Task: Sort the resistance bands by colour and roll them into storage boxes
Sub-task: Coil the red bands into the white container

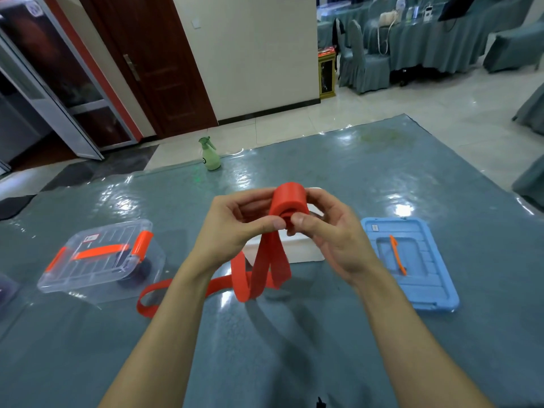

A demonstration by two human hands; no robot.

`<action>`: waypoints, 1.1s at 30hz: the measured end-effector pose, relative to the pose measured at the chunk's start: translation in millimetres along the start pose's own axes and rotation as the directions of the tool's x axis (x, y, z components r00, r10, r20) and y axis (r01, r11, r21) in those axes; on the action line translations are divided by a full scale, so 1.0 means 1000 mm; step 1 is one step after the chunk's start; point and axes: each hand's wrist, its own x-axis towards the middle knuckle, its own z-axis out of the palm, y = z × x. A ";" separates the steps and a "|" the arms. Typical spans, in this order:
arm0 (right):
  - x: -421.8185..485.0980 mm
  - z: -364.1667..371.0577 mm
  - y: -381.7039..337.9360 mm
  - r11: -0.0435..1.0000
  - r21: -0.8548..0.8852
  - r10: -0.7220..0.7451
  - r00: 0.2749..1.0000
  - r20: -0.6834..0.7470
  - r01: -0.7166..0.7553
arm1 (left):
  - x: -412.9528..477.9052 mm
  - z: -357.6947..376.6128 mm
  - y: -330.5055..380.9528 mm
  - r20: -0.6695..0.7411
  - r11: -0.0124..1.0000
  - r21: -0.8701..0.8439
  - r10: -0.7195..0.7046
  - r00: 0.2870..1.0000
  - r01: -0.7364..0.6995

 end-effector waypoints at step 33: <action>-0.009 -0.009 -0.013 0.656 -0.754 0.048 0.996 0.077 0.026 | 0.004 -0.007 0.038 0.249 0.534 0.822 -0.025 0.968 -0.198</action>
